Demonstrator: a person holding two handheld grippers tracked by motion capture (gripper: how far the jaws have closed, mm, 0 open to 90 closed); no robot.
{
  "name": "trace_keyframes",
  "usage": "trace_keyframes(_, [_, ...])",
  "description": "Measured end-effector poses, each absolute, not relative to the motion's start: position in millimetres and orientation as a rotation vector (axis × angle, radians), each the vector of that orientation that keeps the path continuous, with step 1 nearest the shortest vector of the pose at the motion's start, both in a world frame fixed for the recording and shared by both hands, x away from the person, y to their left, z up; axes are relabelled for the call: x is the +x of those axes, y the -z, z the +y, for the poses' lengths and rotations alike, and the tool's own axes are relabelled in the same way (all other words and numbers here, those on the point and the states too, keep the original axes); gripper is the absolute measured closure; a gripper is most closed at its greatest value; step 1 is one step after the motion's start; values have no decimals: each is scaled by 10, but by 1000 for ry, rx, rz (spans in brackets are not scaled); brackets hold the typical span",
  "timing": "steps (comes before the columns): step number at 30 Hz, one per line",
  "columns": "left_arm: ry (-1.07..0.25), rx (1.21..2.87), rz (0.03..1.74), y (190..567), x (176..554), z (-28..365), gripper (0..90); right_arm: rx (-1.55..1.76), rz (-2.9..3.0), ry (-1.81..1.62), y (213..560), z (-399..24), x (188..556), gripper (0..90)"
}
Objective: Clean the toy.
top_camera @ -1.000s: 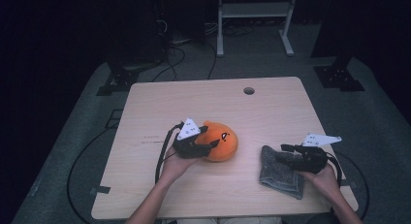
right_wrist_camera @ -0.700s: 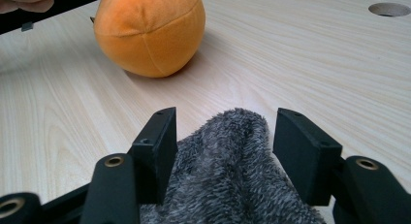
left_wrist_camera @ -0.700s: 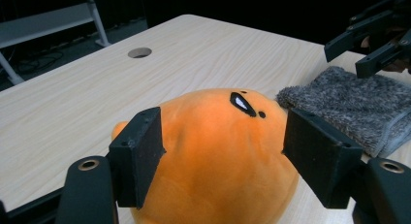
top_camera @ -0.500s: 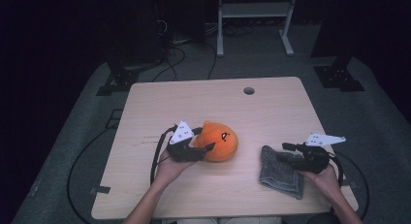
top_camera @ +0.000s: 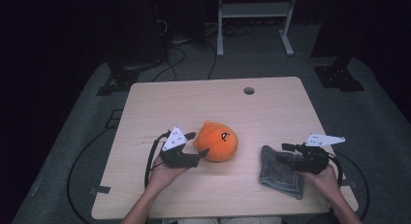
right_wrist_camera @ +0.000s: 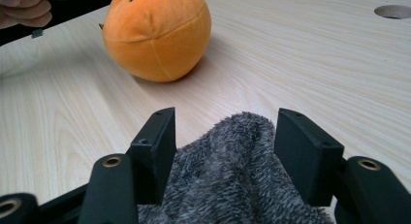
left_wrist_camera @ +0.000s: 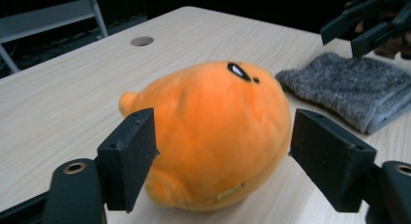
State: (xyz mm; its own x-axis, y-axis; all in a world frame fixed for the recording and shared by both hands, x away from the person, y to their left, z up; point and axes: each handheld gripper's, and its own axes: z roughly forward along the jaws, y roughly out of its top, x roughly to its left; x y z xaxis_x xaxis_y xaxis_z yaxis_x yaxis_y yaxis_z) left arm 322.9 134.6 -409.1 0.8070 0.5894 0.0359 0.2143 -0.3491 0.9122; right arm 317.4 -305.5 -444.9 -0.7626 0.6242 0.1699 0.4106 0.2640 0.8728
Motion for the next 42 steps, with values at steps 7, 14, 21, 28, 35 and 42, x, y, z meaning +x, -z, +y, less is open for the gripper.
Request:
trace_keyframes(7, [-443,1935,623,4136,3168,1437,202,969,2323,-1503,4445,-3056,3158,394])
trace_keyframes(14, [-445,1932,642,4174,3145,1532,191,968,2324,-1499,4445,-3054,3154,393])
trace_keyframes(21, [-447,1934,667,4221,3110,1616,171,967,2322,-1501,4446,-3057,3145,392])
trace_keyframes(28, [-452,1939,684,4276,3068,1705,163,963,2326,-1503,4442,-3044,3126,391])
trace_keyframes(35, [-462,1962,707,4324,3027,1778,156,955,2318,-1503,4442,-3044,3112,388])
trace_keyframes(42, [-457,1970,741,4406,2976,1883,156,967,2311,-1500,4446,-3061,3099,387])
